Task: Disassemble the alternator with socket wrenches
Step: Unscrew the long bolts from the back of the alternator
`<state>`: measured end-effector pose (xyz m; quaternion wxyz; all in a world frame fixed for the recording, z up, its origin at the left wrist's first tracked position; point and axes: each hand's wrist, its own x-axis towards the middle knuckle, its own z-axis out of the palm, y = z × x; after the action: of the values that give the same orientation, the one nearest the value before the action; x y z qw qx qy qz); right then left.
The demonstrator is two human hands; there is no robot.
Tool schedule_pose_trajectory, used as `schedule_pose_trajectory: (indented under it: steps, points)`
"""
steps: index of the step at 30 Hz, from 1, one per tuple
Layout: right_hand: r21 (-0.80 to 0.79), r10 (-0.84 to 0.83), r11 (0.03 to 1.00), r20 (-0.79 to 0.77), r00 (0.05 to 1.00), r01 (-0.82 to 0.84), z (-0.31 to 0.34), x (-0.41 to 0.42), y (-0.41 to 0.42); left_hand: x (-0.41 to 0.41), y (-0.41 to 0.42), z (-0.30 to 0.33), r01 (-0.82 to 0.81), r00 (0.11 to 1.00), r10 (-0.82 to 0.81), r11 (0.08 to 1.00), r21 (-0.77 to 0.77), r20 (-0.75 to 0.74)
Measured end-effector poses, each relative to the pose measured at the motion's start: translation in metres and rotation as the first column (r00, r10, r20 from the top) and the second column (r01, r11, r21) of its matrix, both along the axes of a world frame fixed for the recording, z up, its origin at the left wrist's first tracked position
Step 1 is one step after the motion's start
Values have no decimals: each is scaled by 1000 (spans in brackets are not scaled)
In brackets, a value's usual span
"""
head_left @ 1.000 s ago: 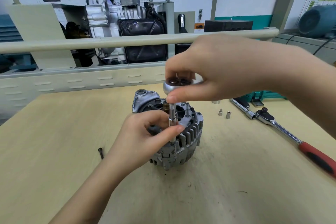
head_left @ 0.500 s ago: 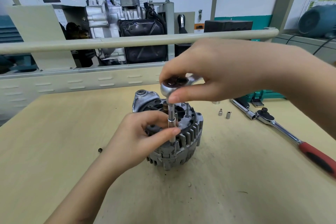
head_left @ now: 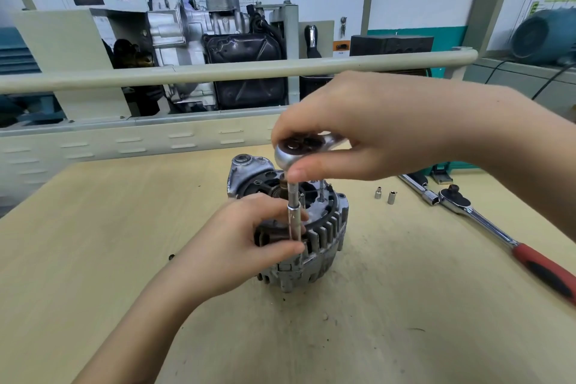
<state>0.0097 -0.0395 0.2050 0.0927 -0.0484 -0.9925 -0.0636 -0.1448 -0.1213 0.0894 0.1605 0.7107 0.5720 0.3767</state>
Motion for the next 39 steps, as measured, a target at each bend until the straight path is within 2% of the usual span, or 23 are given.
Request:
schedule_pose_trajectory:
  steps: [4, 8, 15, 35, 39]
  points:
    - [5, -5, 1000, -8, 1000, 5, 0, -1, 0, 1, 0, 1, -9, 999, 9, 1000, 13, -47]
    - [-15, -9, 1000, -11, 1000, 9, -1, 0, -1, 0, 1, -1, 27, 984, -25, 1000, 7, -175]
    - [-35, -29, 999, -21, 999, 28, 0, 2, 0, -1, 3, -7, 49, 969, -30, 996, 72, -246]
    - [-24, -13, 1000, -87, 996, 11, 6, 6, 6, -2, 5, -6, 64, 990, -31, 967, 248, -135]
    - [-9, -34, 999, -149, 988, 33, 12, 10, 5, -1, 4, -4, 55, 997, -66, 953, 299, 27]
